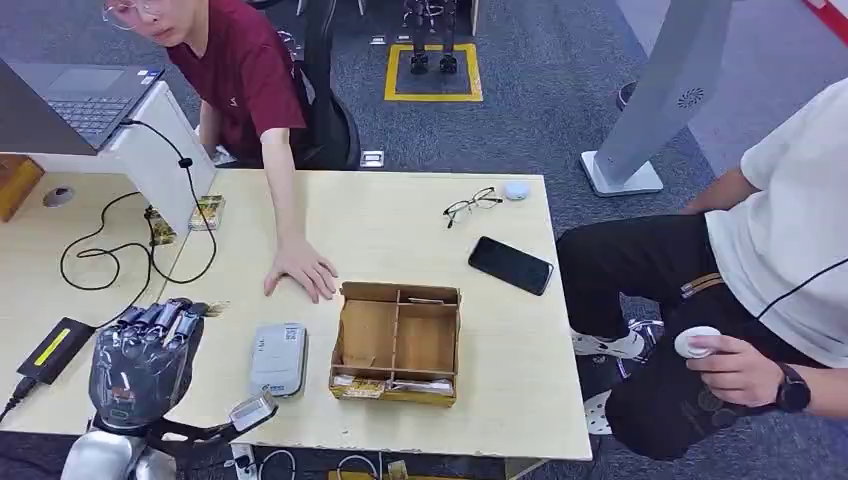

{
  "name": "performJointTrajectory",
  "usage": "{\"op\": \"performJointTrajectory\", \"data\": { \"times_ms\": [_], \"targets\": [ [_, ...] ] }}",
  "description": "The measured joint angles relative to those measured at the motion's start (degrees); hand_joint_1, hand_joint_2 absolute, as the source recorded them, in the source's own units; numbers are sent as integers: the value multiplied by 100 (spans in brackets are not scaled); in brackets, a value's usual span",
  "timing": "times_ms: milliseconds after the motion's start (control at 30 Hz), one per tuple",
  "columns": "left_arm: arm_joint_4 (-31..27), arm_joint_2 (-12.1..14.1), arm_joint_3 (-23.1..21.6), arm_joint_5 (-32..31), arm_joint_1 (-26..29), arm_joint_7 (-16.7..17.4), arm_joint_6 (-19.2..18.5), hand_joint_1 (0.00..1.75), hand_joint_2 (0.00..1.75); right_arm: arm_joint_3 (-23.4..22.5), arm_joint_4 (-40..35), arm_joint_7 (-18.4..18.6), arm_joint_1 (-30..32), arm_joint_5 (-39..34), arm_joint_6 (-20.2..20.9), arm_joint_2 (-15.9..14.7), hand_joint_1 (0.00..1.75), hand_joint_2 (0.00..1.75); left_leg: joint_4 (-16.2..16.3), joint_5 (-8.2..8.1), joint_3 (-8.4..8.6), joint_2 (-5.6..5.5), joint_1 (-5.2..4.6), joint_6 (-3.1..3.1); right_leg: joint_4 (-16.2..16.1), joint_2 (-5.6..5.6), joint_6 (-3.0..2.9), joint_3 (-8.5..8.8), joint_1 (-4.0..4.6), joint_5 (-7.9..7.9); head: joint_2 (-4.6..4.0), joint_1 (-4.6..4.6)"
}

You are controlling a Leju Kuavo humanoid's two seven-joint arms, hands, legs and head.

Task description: Pass the card to the sensor for recognition and then transmit it.

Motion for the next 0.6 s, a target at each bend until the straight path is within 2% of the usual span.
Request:
{"op": "performJointTrajectory", "data": {
  "times_ms": [67,100,133,267,333,467,600],
  "targets": [
    [-4,230,-251,-60,38,770,2,175,175,4,0,7,-1,0,0,0,0,175,0,0,-2,0,1,0,0,0,0,-1,1,0,0,-2],
    [-4,319,-315,-65,33,985,2,175,175,4,0,9,-2,-4,0,0,0,175,0,0,-2,-1,1,0,0,-2,0,-1,1,-1,0,4],
    [11,410,-380,-65,36,1074,2,175,175,4,-2,9,-2,-13,2,0,0,175,-1,0,-1,0,1,0,0,0,0,-1,1,-1,0,-4],
    [101,566,-522,-67,38,1087,2,175,175,7,-4,9,-1,-13,0,0,0,175,0,0,-3,0,0,0,0,0,1,1,0,0,0,-4],
    [160,616,-557,-67,38,964,2,175,175,7,-4,9,-1,-15,-6,0,0,175,0,0,-2,2,-1,0,-1,1,1,1,-1,0,0,-4],
    [357,854,-872,-67,50,1502,2,175,175,4,-4,13,-4,-20,-6,0,0,175,0,0,-2,0,-1,0,0,-1,1,0,-1,0,0,-7],
    [527,1060,-1187,-67,49,1749,2,175,175,4,-4,13,-3,-20,-17,0,0,175,0,0,-1,1,0,0,0,0,0,-1,0,0,0,-7]
  ]
}}
